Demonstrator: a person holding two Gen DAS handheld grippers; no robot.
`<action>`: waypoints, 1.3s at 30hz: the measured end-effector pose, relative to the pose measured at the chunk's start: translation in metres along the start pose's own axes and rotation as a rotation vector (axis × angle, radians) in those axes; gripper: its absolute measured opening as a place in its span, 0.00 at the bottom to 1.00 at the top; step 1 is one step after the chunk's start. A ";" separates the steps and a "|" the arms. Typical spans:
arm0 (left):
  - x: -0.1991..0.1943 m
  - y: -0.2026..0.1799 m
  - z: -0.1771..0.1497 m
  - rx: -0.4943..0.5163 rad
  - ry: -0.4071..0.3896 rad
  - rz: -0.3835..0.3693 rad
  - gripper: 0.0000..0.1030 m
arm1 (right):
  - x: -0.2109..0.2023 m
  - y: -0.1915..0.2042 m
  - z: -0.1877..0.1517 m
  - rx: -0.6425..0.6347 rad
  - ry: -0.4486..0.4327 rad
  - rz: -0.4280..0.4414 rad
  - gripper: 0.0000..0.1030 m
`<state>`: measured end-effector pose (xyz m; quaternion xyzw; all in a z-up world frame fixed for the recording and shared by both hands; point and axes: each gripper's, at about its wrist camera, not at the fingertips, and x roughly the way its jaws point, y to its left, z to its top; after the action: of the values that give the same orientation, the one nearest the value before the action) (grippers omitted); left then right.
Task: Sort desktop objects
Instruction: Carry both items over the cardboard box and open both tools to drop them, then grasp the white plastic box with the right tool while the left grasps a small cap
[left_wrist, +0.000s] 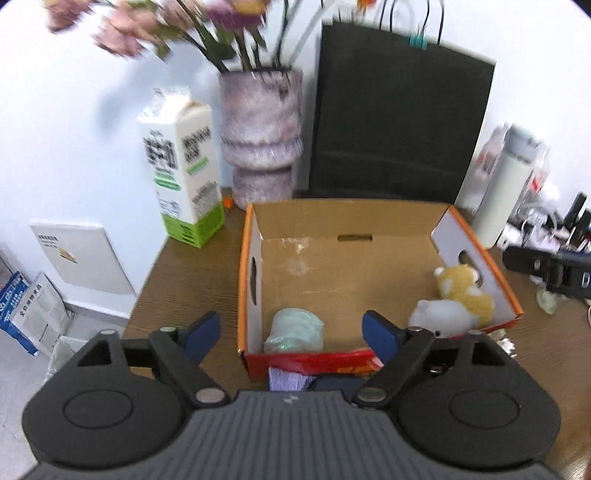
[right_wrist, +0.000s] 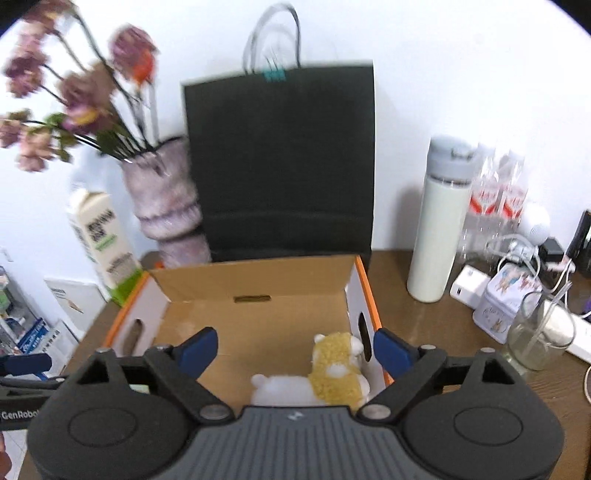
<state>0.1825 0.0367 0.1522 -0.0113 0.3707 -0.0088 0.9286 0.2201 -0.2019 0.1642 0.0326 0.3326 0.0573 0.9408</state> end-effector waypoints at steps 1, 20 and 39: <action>-0.011 0.000 -0.008 -0.011 -0.030 0.002 0.92 | -0.010 0.001 -0.005 -0.007 -0.015 0.005 0.89; -0.072 -0.004 -0.249 -0.059 -0.127 -0.087 0.98 | -0.108 0.000 -0.253 0.035 -0.056 -0.019 0.95; -0.104 -0.018 -0.260 -0.030 -0.310 -0.039 1.00 | -0.113 0.008 -0.283 0.055 -0.038 0.079 0.95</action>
<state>-0.0716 0.0176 0.0358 -0.0334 0.2226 -0.0193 0.9742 -0.0461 -0.2024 0.0160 0.0727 0.3148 0.0845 0.9426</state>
